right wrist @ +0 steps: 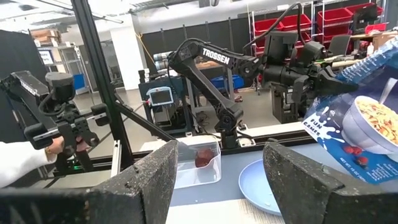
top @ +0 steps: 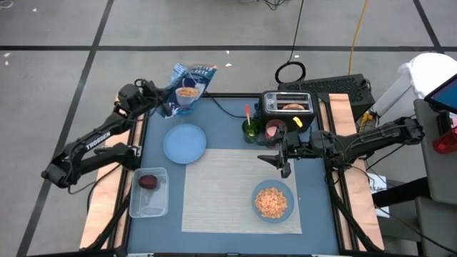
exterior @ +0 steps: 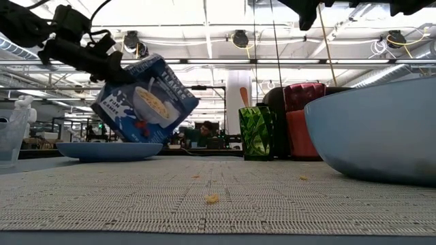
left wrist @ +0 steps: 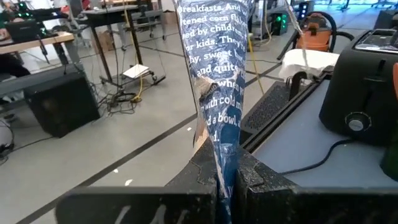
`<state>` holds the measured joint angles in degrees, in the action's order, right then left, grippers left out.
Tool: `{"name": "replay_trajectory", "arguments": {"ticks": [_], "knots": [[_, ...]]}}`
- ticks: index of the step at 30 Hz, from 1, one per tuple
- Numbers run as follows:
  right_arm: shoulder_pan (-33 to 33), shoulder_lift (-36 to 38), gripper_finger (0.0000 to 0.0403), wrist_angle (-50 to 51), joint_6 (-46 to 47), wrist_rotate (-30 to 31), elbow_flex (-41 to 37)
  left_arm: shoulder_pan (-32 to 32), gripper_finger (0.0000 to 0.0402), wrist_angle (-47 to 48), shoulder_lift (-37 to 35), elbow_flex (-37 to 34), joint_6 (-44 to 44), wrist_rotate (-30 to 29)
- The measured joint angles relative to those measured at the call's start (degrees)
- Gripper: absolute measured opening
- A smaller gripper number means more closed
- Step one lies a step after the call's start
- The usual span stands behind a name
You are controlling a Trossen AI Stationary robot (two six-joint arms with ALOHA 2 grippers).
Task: Arrange a breakfast setting
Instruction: Pour the cereal into the blue bowl
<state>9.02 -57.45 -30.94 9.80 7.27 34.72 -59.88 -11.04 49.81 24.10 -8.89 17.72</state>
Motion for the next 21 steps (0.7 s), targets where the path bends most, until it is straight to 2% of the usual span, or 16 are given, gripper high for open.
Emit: {"name": "replay_trajectory", "arguments": {"ticks": [7,14,21], "knots": [[0.0,0.0,0.0226,0.0,0.0,0.0,0.0,-0.1,0.0006,6.7,-3.4,0.1,-1.1,-0.3],[0.0,0.0,0.0226,0.0,0.0,0.0,0.0,-0.1,0.0013,8.1,-3.7,0.1,-1.1,-2.0],[0.1,0.0,0.0226,0.1,0.0,0.0,0.0,-0.1,0.0021,14.3,-3.6,0.0,-1.5,-2.7]]}}
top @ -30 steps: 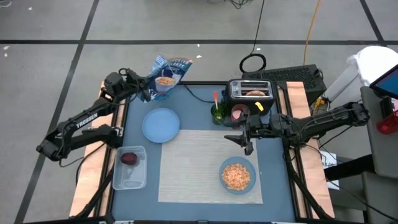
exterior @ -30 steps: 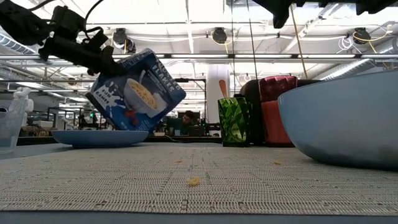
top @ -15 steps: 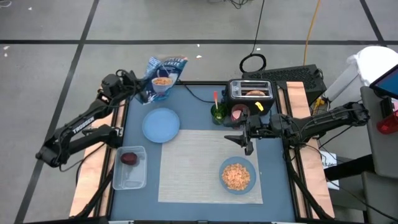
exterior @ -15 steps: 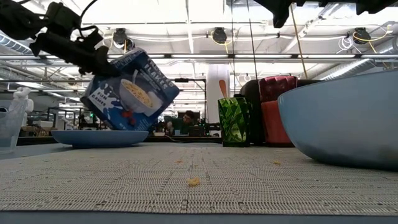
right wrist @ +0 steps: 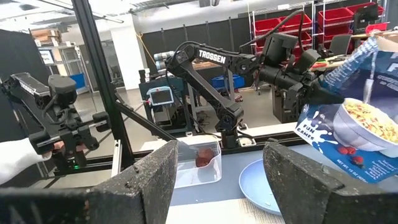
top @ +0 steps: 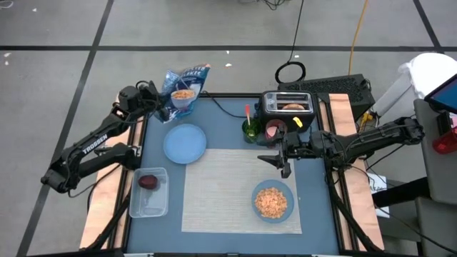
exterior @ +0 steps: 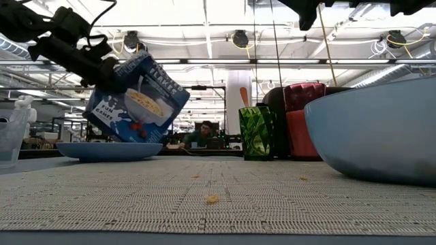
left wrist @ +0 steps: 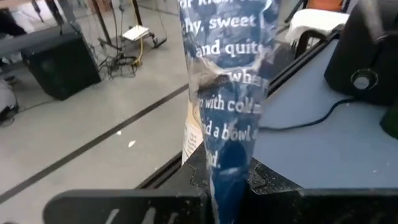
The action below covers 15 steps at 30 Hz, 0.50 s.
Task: Arrange a breakfast setting
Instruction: Pour the cereal into the blue bowl
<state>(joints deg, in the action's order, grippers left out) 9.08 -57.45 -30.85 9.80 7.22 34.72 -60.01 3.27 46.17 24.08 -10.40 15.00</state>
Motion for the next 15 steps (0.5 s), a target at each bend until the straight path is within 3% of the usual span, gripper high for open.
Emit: {"name": "replay_trajectory", "arguments": {"ticks": [15], "knots": [[0.0,0.0,0.0226,0.5,0.0,0.0,0.0,0.0,0.0024,2.0,-0.6,0.0,0.4,-1.5]]}}
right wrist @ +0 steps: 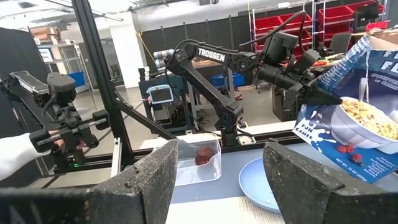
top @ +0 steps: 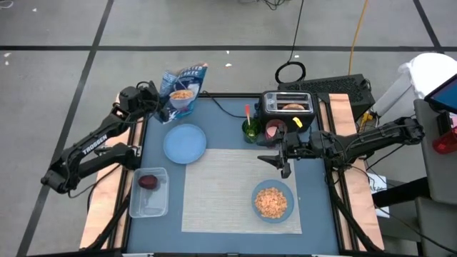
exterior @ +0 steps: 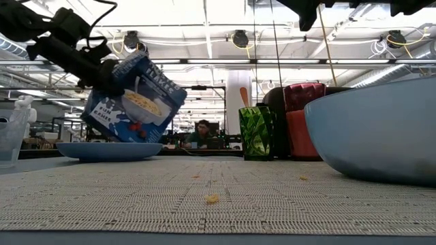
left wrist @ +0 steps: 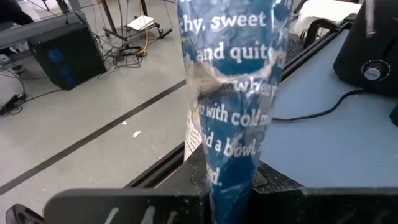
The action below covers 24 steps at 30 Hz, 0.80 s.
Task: Arrange a breakfast setting
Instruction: Pour the cereal into the blue bowl
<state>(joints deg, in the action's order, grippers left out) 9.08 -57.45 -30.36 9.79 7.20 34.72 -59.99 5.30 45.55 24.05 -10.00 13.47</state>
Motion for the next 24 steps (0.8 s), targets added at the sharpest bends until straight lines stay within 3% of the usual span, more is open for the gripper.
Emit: {"name": "replay_trajectory", "arguments": {"ticks": [5,16,24], "knots": [[0.0,0.0,0.0226,0.0,0.0,0.0,0.0,0.0,0.0037,0.6,-0.3,-0.1,0.9,-0.2],[0.0,0.0,0.0226,0.2,0.0,0.0,0.0,0.0,0.0151,1.9,-0.2,-0.2,-0.5,-0.3],[0.0,0.0,0.0226,0.7,0.0,0.0,0.0,0.0,0.0163,-1.3,-0.2,-0.3,-2.5,-0.2]]}}
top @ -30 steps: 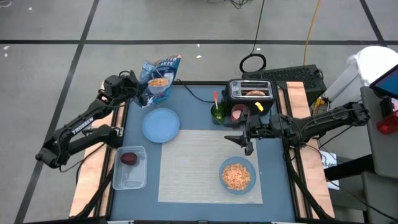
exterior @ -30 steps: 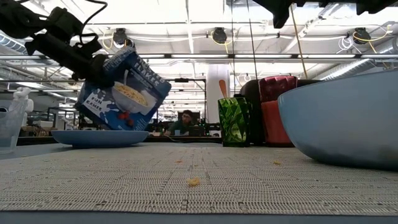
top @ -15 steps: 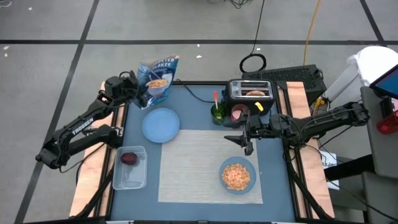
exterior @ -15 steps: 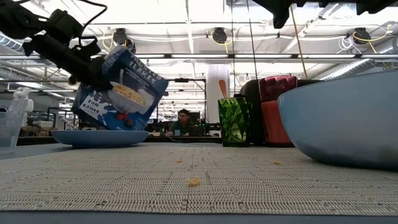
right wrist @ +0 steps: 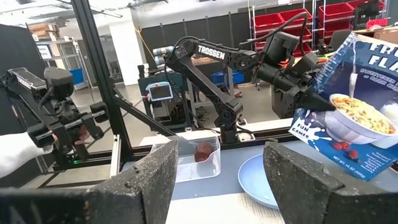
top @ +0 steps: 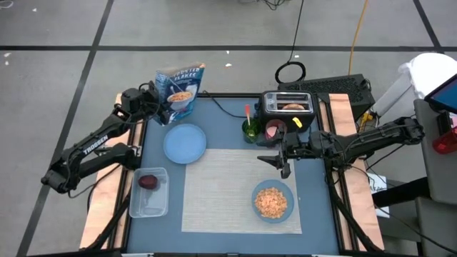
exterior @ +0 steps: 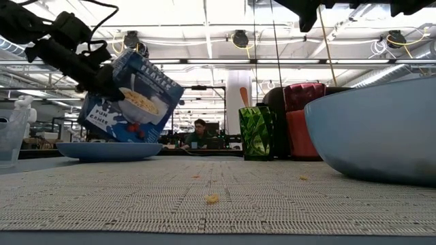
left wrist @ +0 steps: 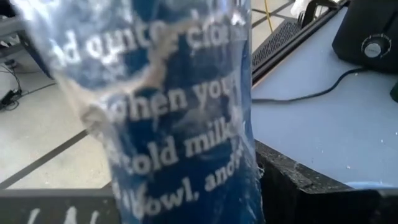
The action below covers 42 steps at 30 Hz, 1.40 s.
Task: Arrange a breakfast setting
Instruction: Pour the cereal into the blue bowl
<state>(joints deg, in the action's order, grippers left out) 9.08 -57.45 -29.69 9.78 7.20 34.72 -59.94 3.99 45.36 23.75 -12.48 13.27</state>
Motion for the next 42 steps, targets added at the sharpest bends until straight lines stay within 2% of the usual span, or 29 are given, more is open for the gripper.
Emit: {"name": "replay_trajectory", "arguments": {"ticks": [5,12,16,22,26,35,39,42], "knots": [[0.0,0.0,0.0226,0.0,0.0,0.0,0.0,0.0,0.0148,-0.6,0.0,0.0,-0.5,0.1],[0.0,0.0,0.0226,0.0,-0.2,0.0,0.0,0.0,0.0047,-0.6,-0.1,0.0,-0.6,0.1],[-0.1,0.0,0.0226,0.0,-0.2,0.0,0.0,0.0,0.0010,-0.8,-0.1,0.0,-0.1,0.2],[-0.1,0.0,0.0226,0.0,-0.9,0.0,0.0,0.8,0.0005,-4.0,0.5,0.0,0.5,3.9],[-0.1,0.0,0.0226,0.0,-1.1,0.1,0.0,2.8,0.0004,-12.9,2.9,0.0,-0.9,5.8],[-0.1,0.0,0.0226,0.0,-0.6,0.1,0.0,4.9,0.0003,-21.5,16.0,0.2,-1.5,4.6],[-0.1,0.0,0.0226,0.0,-0.2,0.1,0.0,5.0,0.0007,-21.9,18.3,0.4,-2.7,2.5],[-0.1,0.0,0.0226,0.0,-0.2,0.1,0.0,5.0,0.0025,-20.9,18.5,0.5,-3.7,0.9]]}}
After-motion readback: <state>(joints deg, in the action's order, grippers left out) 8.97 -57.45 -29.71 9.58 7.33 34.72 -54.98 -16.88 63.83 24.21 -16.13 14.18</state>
